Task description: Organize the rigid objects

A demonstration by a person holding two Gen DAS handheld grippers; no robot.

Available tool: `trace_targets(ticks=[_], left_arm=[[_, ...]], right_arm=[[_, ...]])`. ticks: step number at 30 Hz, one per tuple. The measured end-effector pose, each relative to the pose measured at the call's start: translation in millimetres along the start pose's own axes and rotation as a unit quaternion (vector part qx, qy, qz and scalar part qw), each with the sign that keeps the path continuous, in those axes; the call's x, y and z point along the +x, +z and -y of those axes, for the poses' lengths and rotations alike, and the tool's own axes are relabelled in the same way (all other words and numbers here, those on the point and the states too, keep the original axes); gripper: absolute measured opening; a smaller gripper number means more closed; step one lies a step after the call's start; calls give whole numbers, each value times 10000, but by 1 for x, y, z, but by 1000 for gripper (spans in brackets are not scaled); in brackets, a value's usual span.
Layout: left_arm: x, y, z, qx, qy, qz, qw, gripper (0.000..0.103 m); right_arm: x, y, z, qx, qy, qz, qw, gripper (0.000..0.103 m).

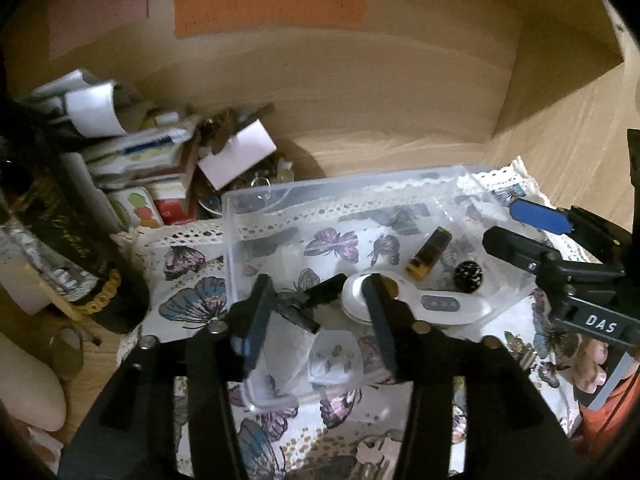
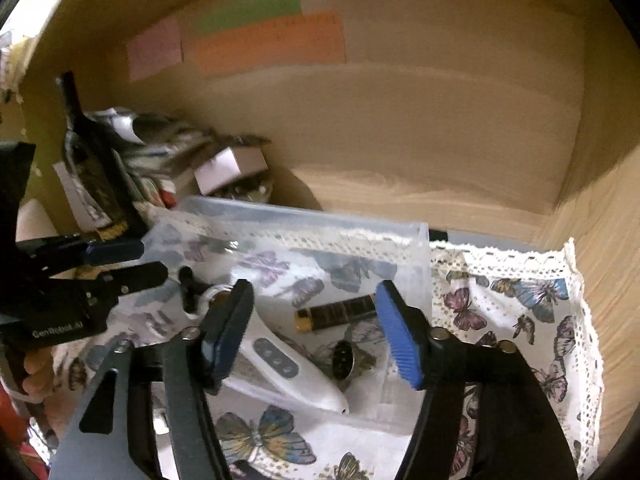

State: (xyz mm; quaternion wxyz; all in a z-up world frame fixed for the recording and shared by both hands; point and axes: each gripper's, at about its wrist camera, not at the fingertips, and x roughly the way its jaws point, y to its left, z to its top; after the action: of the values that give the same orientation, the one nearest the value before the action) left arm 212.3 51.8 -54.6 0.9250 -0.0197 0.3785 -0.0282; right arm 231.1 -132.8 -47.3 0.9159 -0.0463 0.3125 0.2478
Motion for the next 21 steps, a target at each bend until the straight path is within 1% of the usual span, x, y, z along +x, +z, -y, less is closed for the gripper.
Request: trace_targets(ticks=[1,2,3,4,8,12,15,19,21], left_arm=[[-7,-1,1,6,4,66,10000,63],[-14,-3,1,18,36,131,9999,69],[-19,-4,2,32,65,185,9998,81],[-27,-7,2,44,78,295,9995,88],[-42,-18,2,74,165,412,9990,93],[-46,-34,-2,42,203,291,9994,95],[-43,-50,-3,57,258,145,9995,95],[-30,-71,-4,22,215,-251,9994,95],[-23,-81,-1,65,197,-473,9987,95]], right_arm=[[-6,0,-1,-5,26,69,10000,66],[-14,-1,-3,-31,60,135,9999,66],[-20,-2,-4,-61,89,177,9998,66],[-26,-3,-6,-100,110,223,9996,66],[-44,-15,-9,-168,143,244,9995,66],[-51,-33,-6,-179,77,114,9997,66],[-50,-50,-2,-138,31,-84,9999,69],[-45,-75,0,-112,-10,-403,9991,79],[-40,-84,-1,-141,-13,-591,9982,79]])
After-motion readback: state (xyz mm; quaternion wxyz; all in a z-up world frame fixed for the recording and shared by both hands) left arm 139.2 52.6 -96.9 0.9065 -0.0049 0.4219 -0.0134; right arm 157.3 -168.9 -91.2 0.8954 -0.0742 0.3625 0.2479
